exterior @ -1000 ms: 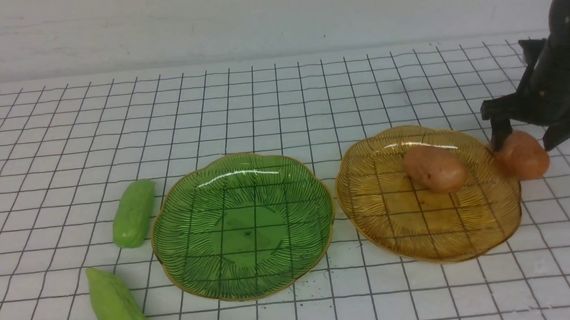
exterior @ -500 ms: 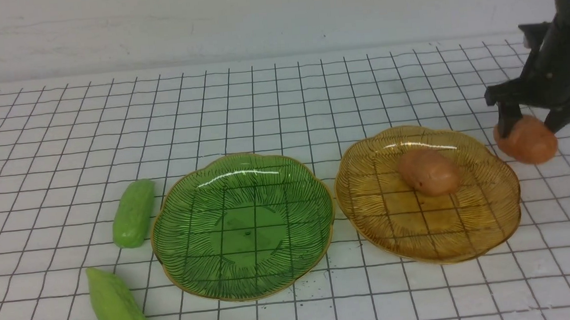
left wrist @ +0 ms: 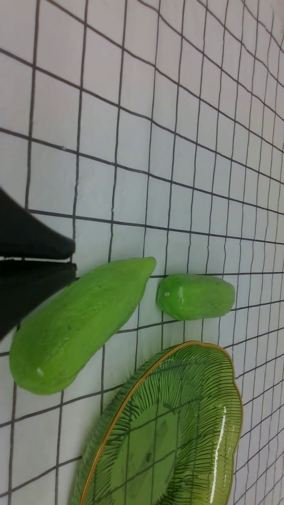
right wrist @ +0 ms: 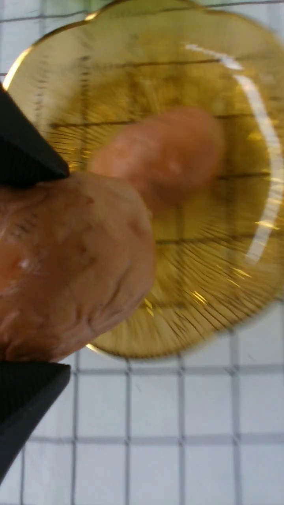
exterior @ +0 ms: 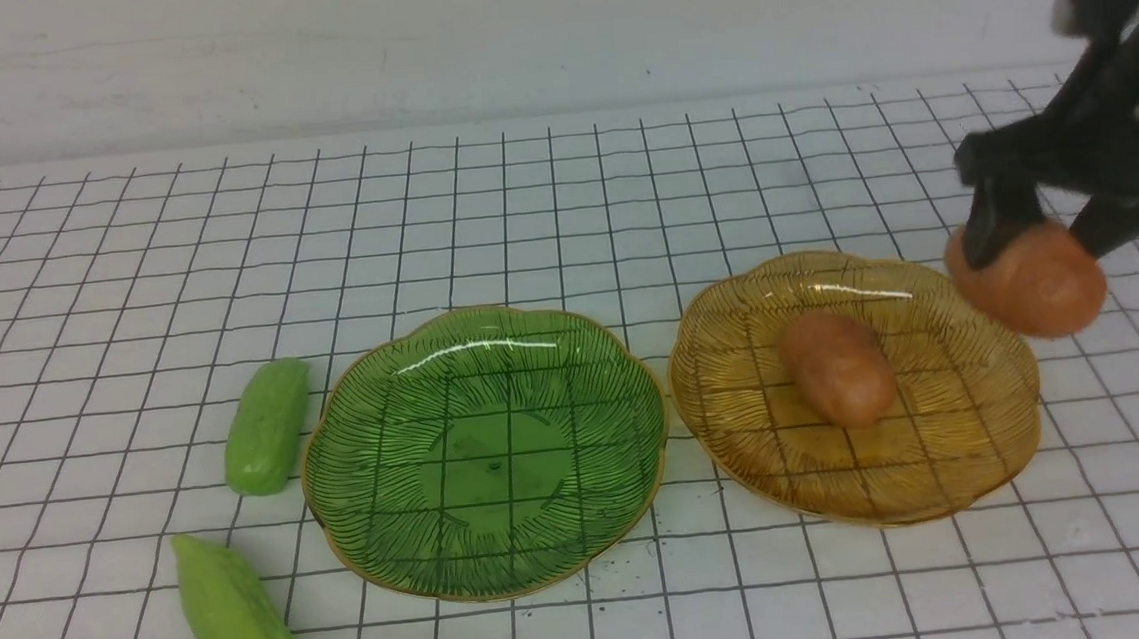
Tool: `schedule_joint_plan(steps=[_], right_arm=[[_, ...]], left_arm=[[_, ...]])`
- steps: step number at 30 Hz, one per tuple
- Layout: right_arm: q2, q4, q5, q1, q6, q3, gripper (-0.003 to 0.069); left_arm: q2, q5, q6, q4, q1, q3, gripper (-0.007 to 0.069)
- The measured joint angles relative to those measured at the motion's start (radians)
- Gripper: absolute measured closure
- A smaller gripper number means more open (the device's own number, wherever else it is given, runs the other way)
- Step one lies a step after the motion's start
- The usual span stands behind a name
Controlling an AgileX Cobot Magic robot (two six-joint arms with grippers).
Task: Put different types of vegetables on the plate.
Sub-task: 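Put the potato onto the plate, then put the green cucumber next to the left plate into that plate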
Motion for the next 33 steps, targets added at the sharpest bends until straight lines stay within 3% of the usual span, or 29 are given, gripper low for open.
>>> schedule_joint_plan(steps=[5, 12, 17, 22, 27, 33], right_arm=[[0.072, -0.021, -0.002, 0.068, -0.001, 0.024, 0.0144], [0.139, -0.022, -0.009, 0.086, 0.006, 0.025, 0.0142], [0.164, -0.026, -0.013, 0.086, 0.082, 0.025, 0.0005], [0.152, -0.017, -0.015, 0.086, 0.093, 0.025, -0.0031], [0.080, 0.035, -0.017, 0.086, 0.085, 0.039, -0.0021], [-0.182, 0.148, -0.017, 0.086, -0.011, 0.161, 0.0106]], left_arm=[[0.000, 0.000, 0.000, 0.000, 0.000, 0.000, 0.0632], [0.000, 0.000, 0.000, 0.000, 0.000, 0.000, 0.0632], [0.000, 0.000, 0.000, 0.000, 0.000, 0.000, 0.0632], [0.000, 0.000, 0.000, 0.000, 0.000, 0.000, 0.0632], [0.000, 0.000, 0.000, 0.000, 0.000, 0.000, 0.0632], [0.000, 0.000, 0.000, 0.000, 0.000, 0.000, 0.0632]])
